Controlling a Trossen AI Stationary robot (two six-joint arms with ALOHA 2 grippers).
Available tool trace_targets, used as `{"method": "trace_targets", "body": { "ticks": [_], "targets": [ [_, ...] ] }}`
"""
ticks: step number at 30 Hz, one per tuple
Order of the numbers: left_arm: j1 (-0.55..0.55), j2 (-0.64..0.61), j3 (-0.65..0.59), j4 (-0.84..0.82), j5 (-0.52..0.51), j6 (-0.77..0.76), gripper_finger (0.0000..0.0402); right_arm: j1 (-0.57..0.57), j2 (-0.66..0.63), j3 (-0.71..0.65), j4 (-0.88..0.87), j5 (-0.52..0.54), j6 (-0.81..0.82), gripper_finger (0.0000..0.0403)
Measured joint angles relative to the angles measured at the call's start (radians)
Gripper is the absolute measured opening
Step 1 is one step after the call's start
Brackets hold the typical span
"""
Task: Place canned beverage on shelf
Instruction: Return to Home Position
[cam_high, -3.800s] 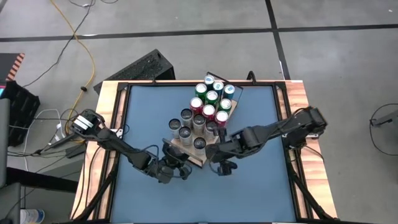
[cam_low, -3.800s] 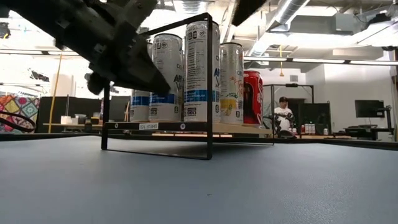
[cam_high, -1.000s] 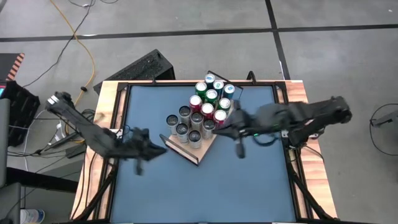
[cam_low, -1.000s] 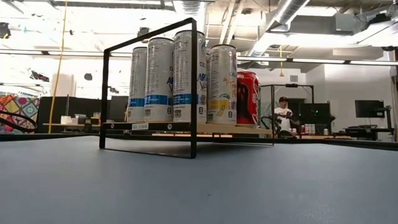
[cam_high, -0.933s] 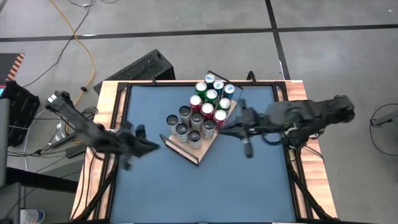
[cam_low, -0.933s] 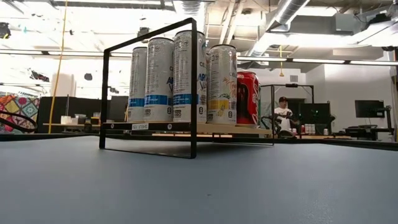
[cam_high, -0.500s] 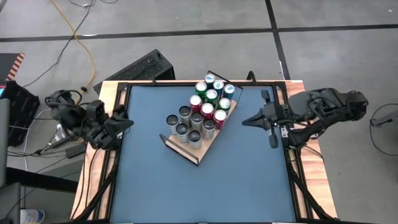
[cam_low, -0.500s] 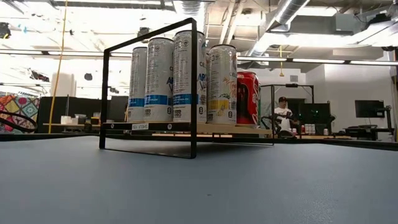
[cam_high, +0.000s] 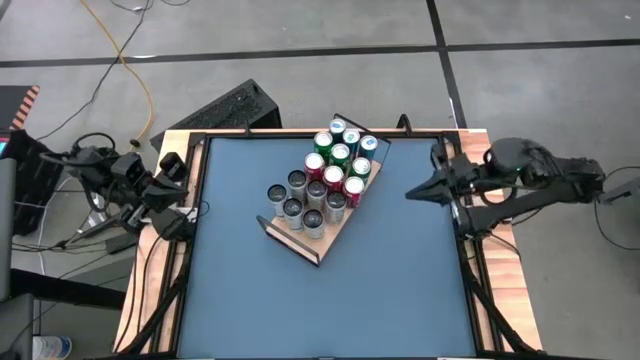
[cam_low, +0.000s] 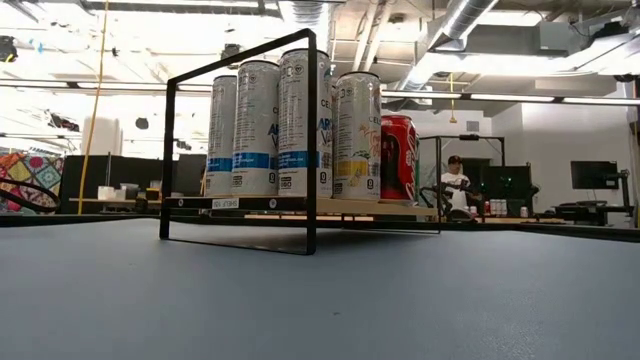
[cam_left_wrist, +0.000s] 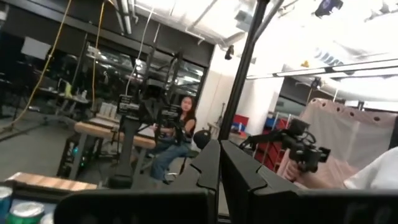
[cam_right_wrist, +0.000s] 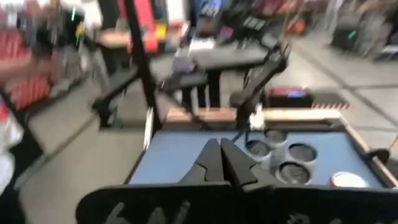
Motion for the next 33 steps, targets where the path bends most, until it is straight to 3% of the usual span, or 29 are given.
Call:
{"method": "trace_targets", "body": {
  "ticks": [5, 12, 22, 25, 30, 33],
  "targets": [
    [0.001, -0.046, -0.046, -0.030, -0.007, -0.033, 0.0000, -0.016, -0.166, -0.268, 0.329, -0.018, 0.041, 0.0000],
    [0.001, -0.107, -0.194, -0.008, -0.012, -0.122, 0.0000, -0.017, -0.344, -0.586, 0.648, -0.029, 0.074, 0.0000],
    [0.001, -0.334, -0.572, 0.262, 0.021, -0.191, 0.0000, -0.030, -0.557, -1.061, 1.083, 0.030, 0.179, 0.0000],
    [0.000, -0.335, -0.668, 0.370, 0.005, -0.202, 0.0000, -0.031, -0.609, -1.202, 1.225, 0.030, 0.187, 0.0000],
    [0.000, -0.335, -0.780, 0.393, -0.017, -0.280, 0.0000, -0.030, -0.668, -1.209, 1.057, 0.045, 0.154, 0.0000],
    [0.000, -0.332, -0.778, 0.302, -0.043, -0.306, 0.0000, -0.030, -0.670, -1.210, 1.038, 0.047, 0.079, 0.0000]
  ]
}}
